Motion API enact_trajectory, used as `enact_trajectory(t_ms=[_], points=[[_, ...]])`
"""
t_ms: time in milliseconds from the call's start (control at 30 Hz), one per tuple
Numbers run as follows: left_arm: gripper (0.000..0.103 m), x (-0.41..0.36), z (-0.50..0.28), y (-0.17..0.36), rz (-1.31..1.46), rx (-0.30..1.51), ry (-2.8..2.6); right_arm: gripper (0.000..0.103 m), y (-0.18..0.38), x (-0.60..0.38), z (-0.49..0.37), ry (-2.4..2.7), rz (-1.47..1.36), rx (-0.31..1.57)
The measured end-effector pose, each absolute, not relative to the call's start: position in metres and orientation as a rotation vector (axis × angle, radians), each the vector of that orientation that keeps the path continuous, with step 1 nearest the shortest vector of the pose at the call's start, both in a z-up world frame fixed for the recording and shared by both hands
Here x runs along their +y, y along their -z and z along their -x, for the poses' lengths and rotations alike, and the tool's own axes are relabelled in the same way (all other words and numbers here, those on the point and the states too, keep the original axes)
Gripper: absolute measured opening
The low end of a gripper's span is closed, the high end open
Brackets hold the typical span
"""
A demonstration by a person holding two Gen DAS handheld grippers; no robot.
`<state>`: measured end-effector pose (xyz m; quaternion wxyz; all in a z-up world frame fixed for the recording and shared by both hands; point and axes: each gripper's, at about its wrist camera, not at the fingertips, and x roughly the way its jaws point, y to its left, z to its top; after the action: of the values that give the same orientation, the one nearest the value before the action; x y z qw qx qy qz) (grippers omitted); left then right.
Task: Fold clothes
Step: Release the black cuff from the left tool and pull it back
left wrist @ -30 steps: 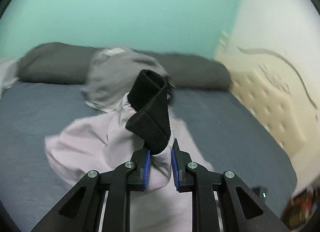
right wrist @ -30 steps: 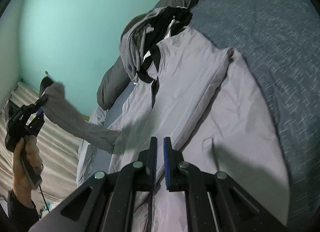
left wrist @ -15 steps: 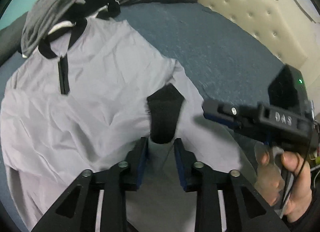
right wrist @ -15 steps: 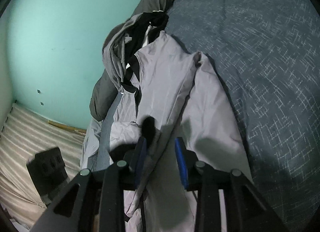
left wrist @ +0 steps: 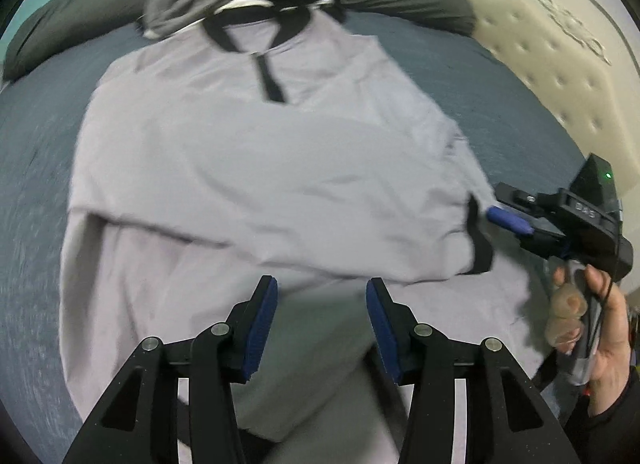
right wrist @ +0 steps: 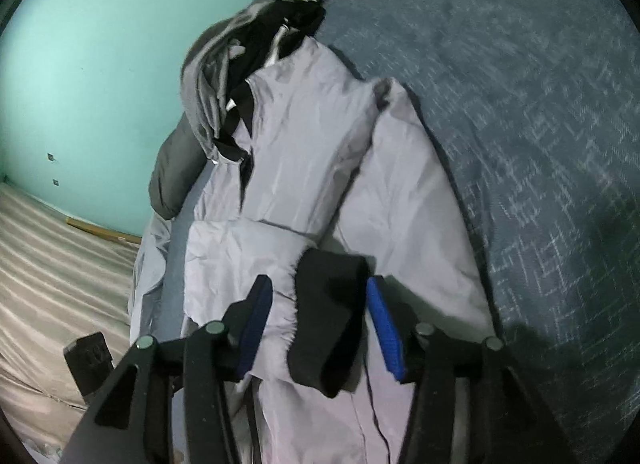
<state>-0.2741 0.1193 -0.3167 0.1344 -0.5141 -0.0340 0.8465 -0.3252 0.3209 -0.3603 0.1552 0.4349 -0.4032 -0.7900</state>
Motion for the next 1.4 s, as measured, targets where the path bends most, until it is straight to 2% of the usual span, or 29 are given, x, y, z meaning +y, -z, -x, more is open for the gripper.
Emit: enact_trajectory(t_ms=[267,333,467,900,1033,1400], points=[[0.05,0.091,0.276,0.349,1.576,-0.146,-2.483,0.05,0.369,0.294,0.328,2.221,-1.356,-1.003],[0.05,0.088,0.277,0.354,1.589,-0.155,-2.484,0.039,0.372,0.289,0.328,2.231,-1.384,-0.959],[0.05,0.083,0.278,0.361,1.603,-0.196,-2.49,0.005,0.37,0.291,0.326,2.221,-1.354,-0.964],[0.05,0.022,0.276,0.329,1.619,-0.327,-2.726,0.003,0.316,0.343,0.289,2.389,-0.982,-1.103],[0.05,0.008,0.289,0.323,1.638,-0.255,-2.784,0.003,0.318,0.356,0.29,2.391,-0.943,-1.142],[0.05,0.002,0.346,0.325,1.692,0.096,-2.766,0.003,0.333,0.369,0.297,2.372,-0.975,-1.184]])
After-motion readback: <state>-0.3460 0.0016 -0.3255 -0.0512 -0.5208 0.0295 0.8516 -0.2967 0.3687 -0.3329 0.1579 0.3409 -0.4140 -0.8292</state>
